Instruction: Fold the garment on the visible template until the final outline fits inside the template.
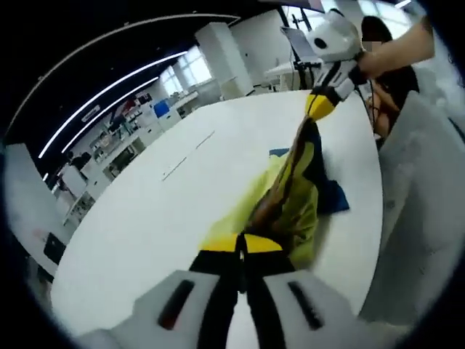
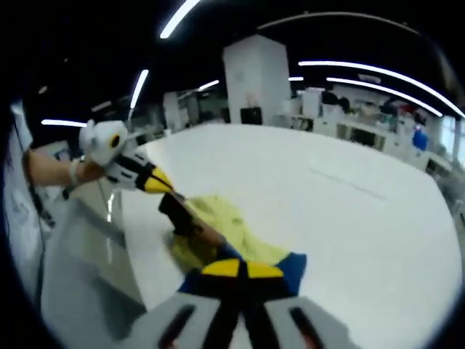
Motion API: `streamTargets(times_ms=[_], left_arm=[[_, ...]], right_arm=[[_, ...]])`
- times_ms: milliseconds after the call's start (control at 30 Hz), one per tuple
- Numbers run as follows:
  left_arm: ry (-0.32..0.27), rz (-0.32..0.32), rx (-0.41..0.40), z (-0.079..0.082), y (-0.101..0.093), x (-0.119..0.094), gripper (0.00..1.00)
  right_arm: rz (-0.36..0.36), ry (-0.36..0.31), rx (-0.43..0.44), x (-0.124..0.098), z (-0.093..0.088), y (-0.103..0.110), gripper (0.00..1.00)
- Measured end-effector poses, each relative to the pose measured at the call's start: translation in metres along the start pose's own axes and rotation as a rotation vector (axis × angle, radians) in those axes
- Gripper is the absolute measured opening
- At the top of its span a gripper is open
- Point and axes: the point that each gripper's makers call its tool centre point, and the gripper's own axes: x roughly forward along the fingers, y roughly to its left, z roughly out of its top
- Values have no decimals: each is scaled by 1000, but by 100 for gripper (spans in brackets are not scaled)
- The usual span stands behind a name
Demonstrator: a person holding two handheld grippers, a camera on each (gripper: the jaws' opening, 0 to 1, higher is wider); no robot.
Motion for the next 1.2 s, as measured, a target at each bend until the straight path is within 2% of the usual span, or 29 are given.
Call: streamTargets(times_ms=[133, 267, 467, 500, 600, 700, 967, 1000, 1100, 1200], left_arm=[[-46, 16, -51, 14, 15, -5, 0], [-119, 42, -111, 40, 34, -17, 0], [-230, 82, -162, 85, 59, -40, 0], [-262, 90, -178, 98, 62, -45, 0], [-327, 110, -209, 120, 72, -58, 0], [-376, 132, -207, 136, 83, -73, 0], [-520, 197, -164, 193, 112, -114, 0], [-526, 204, -163, 195, 115, -115, 0], [-546, 209, -177, 198, 125, -109, 0], [-518, 187, -230, 181, 131, -83, 0]], right_arm=[[-14, -55, 4, -10, 21, -3, 0], [-28, -124, -10, -24, 51, -5, 0], [-51, -247, -54, -48, 106, 0, 0], [-52, -274, -59, -53, 118, 1, 0], [-53, -332, -74, -65, 143, 5, 0], [-54, -386, -97, -75, 167, 7, 0], [-49, -522, -140, -100, 222, 10, 0], [-45, -544, -144, -103, 229, 11, 0], [-45, -544, -147, -96, 235, 2, 0], [-57, -504, -126, -75, 225, -17, 0]])
